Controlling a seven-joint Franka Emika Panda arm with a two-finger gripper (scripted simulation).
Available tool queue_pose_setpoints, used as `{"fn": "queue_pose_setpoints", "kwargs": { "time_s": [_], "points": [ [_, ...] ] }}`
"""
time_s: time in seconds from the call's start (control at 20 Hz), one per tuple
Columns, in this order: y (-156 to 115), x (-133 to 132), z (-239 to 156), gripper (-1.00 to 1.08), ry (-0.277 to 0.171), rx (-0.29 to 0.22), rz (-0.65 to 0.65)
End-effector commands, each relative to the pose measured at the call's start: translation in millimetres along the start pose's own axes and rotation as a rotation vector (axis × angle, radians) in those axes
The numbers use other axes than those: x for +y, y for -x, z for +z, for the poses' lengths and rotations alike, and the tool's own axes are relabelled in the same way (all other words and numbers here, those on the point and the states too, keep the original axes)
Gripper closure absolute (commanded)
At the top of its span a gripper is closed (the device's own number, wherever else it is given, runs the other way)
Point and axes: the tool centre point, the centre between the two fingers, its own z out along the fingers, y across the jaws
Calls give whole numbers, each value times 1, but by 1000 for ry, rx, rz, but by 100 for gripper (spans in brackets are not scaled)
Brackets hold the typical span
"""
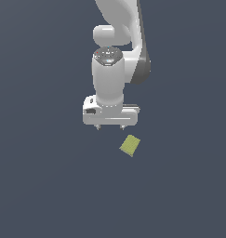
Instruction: Pick up the object and move it to a goal position.
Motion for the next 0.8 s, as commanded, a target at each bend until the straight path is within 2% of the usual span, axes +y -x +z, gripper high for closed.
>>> {"fn": "queue_pose_setpoints", "kwargs": {
  "time_s": [0.0,0.75],
  "points": [
    [0,0,0,-92,0,0,0],
    [4,-8,13,-92,22,-23,-54]
  ]
}}
